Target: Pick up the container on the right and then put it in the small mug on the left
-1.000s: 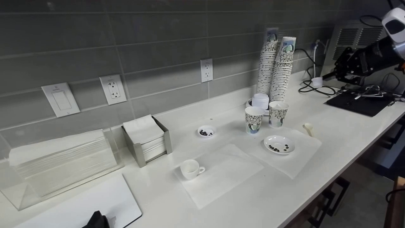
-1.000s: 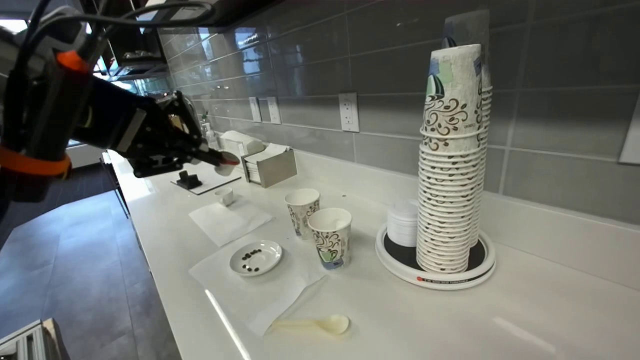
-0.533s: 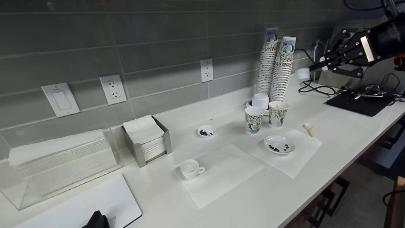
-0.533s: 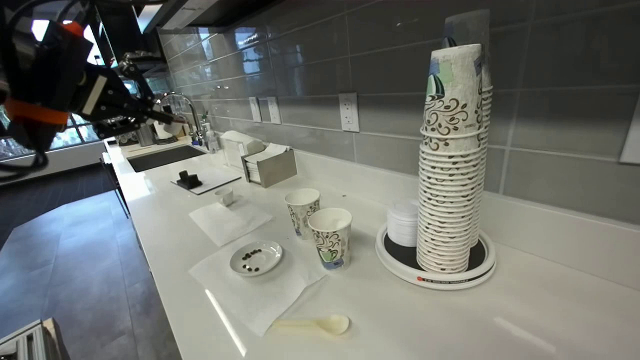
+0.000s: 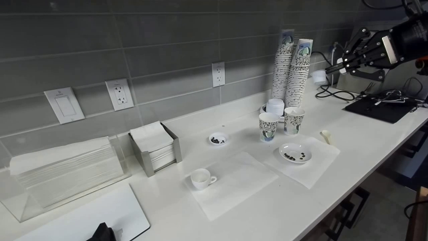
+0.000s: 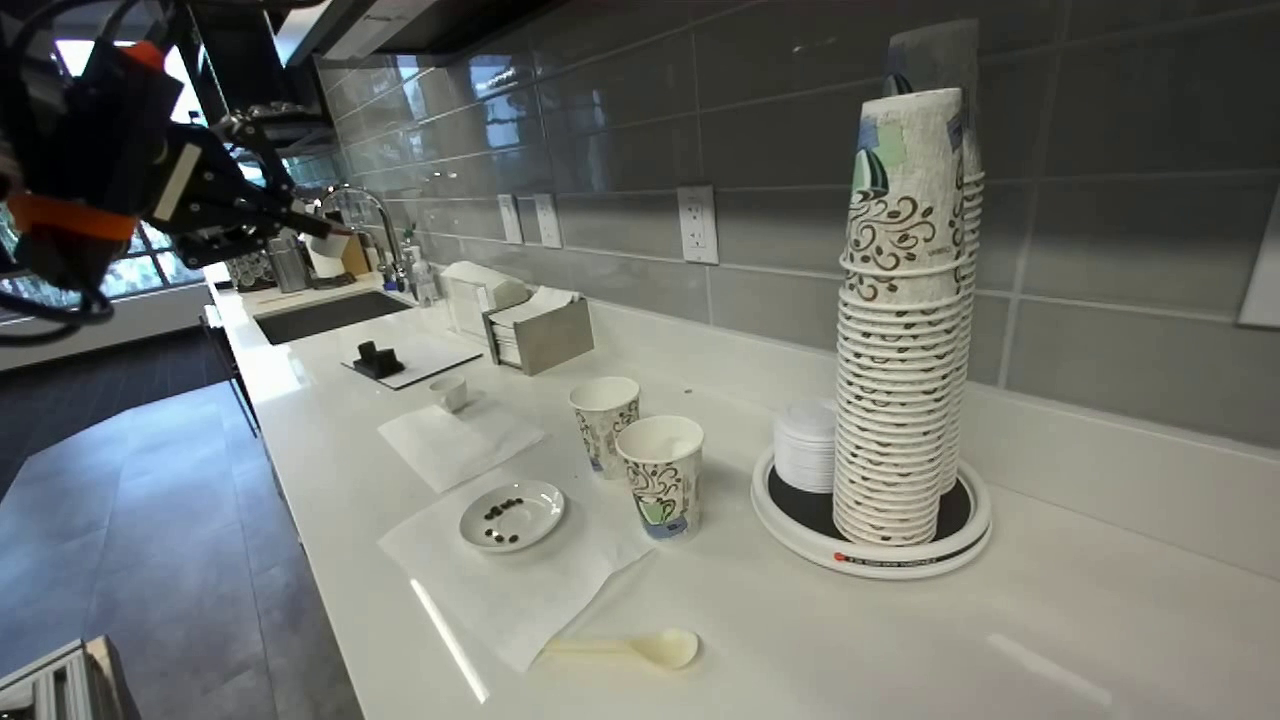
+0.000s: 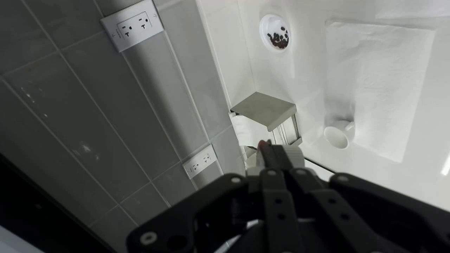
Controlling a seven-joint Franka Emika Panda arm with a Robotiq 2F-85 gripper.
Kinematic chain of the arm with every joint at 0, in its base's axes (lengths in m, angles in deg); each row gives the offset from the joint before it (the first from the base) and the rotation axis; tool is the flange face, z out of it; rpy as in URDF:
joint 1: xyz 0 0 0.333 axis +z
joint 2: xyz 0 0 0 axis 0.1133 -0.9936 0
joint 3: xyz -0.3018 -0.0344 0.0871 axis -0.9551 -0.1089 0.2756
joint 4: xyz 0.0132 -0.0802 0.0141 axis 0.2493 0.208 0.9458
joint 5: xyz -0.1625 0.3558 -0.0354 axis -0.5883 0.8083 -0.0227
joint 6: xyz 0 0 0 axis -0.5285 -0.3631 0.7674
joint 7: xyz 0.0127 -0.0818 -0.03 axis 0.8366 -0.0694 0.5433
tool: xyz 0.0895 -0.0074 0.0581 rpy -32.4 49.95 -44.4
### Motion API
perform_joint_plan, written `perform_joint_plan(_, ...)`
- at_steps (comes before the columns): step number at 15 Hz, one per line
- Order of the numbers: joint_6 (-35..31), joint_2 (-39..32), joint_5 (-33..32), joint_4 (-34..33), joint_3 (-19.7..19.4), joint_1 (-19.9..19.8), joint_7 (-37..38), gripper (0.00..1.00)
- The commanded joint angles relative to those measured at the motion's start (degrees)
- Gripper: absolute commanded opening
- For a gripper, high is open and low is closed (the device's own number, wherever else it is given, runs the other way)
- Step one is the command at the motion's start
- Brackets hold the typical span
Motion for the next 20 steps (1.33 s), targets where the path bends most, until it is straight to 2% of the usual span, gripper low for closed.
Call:
perform_joint_plan(1, 0.0, 0.0, 0.0, 0.0, 0.0, 0.0, 0.0, 0.01)
perform_joint_plan(2, 0.0, 0.0, 0.0, 0.0, 0.0, 0.0, 0.0, 0.00)
perform_joint_plan(3, 0.2, -0.3, 0.4, 0.0, 1.6, 0.8, 0.3, 0.00)
perform_joint_plan(7, 2.9, -0.7, 2.1, 0.1, 12.2, 7.0, 0.6, 0.00)
perform_joint_plan(11, 14.5, -5.8, 7.5, -0.3, 22.6, 14.1, 0.8, 0.00)
perform_joint_plan(12, 18.1, -7.3, 8.8, -0.6, 25.2, 14.5, 1.2, 0.00)
perform_joint_plan(13, 21.5, -9.5, 18.3, 0.3, 25.5, 14.7, -8.8, 0.00)
perform_joint_plan(14, 26.2, -11.6, 21.6, 0.3, 26.1, 16.3, -11.0, 0.00)
perform_joint_plan(15, 29.6, -14.5, 17.0, -2.0, 28.6, 17.0, -3.7, 0.00)
perform_joint_plan(20, 44.2, -25.8, 16.5, -4.4, 31.4, 19.9, -0.8, 0.00)
